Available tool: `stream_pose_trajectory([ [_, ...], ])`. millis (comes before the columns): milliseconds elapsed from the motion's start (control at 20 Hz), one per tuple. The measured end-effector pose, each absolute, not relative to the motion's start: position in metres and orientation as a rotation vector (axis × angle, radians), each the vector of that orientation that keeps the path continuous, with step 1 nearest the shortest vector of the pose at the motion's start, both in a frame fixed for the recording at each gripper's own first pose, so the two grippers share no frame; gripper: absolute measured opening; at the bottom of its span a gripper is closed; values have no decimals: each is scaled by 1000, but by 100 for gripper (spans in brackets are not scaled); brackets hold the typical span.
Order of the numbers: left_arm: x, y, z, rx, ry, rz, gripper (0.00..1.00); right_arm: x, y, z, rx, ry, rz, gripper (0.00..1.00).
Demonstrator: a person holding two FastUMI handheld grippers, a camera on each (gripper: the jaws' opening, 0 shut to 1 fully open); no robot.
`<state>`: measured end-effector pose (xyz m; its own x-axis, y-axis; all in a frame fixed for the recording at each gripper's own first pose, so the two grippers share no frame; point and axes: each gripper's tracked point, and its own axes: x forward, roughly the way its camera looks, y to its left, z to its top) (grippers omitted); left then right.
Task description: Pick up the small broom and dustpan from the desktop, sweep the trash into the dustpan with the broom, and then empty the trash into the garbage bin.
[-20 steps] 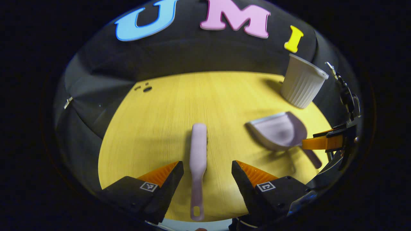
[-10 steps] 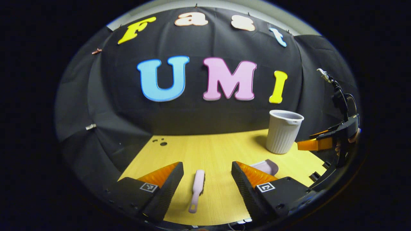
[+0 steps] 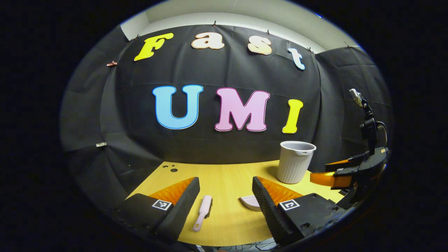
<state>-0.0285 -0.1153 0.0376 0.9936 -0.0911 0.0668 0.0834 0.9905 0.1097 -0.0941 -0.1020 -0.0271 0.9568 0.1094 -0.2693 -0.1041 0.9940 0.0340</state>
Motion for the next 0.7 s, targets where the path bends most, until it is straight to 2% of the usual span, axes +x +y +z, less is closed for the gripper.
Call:
stream_pose_trajectory([
  [350, -18, -143, 22, -45, 14, -8, 96, -78, -134, -20, -23, 272, 212, 99],
  [700, -23, -164, -10, -79, 112, 42, 96, -90, -149, -54, -15, 373, 277, 99],
])
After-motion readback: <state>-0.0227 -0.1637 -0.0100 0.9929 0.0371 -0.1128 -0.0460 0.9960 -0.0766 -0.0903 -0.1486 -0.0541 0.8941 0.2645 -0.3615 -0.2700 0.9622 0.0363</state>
